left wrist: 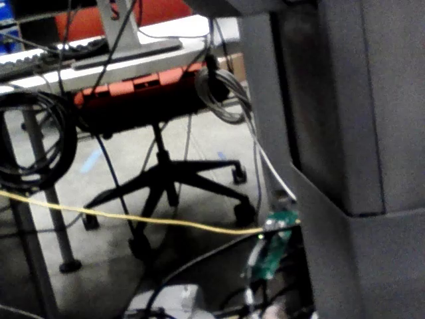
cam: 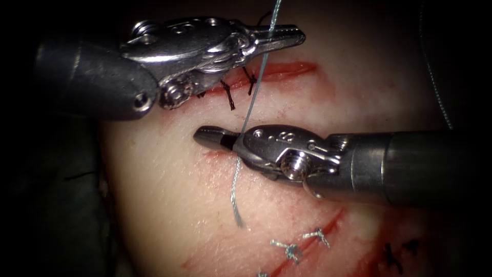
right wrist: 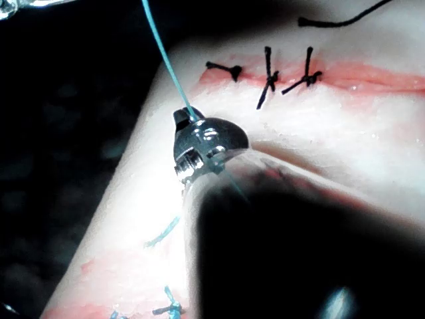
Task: Wound Closure
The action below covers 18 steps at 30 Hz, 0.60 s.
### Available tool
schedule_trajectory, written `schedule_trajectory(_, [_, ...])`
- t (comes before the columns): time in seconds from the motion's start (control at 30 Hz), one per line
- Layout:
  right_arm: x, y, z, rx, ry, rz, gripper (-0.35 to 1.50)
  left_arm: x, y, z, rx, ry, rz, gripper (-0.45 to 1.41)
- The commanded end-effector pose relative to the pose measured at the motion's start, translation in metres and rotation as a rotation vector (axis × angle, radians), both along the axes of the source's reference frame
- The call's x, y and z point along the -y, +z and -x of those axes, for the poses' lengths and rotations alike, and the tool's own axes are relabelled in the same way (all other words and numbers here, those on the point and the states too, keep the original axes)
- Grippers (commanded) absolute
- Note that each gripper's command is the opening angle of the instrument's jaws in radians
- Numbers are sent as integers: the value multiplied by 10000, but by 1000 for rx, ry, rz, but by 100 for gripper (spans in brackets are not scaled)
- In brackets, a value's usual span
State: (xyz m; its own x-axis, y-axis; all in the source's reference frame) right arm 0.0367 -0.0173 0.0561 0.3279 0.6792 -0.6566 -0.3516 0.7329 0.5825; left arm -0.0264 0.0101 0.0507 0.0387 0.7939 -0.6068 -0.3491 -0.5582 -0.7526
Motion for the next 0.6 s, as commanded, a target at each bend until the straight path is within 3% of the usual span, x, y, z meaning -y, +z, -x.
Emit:
schedule_trajectory(0.03, [-1, 1, -8, 3, 9, 5, -35, 0, 4, 4, 1, 1, 0, -45])
schedule_trajectory(0.3, [-32, -4, 10, 42, 124, 27, -35, -8, 5, -24, -27, -35, 1, -45])
schedule_trajectory(0.43, [-47, -14, 20, -25, 195, 41, -35, -7, 20, -49, -104, -55, 4, -45])
schedule_trajectory(0.5, [-50, -19, 23, -64, 207, 61, 24, -6, 30, -60, -139, -53, 4, -45])
schedule_trajectory(0.57, [-50, -23, 26, -92, 208, 87, 101, -3, 40, -70, -170, -51, -31, -45])
schedule_trajectory(0.6, [-48, -26, 29, -107, 202, 110, 116, -1, 44, -74, -184, -48, -49, -45])
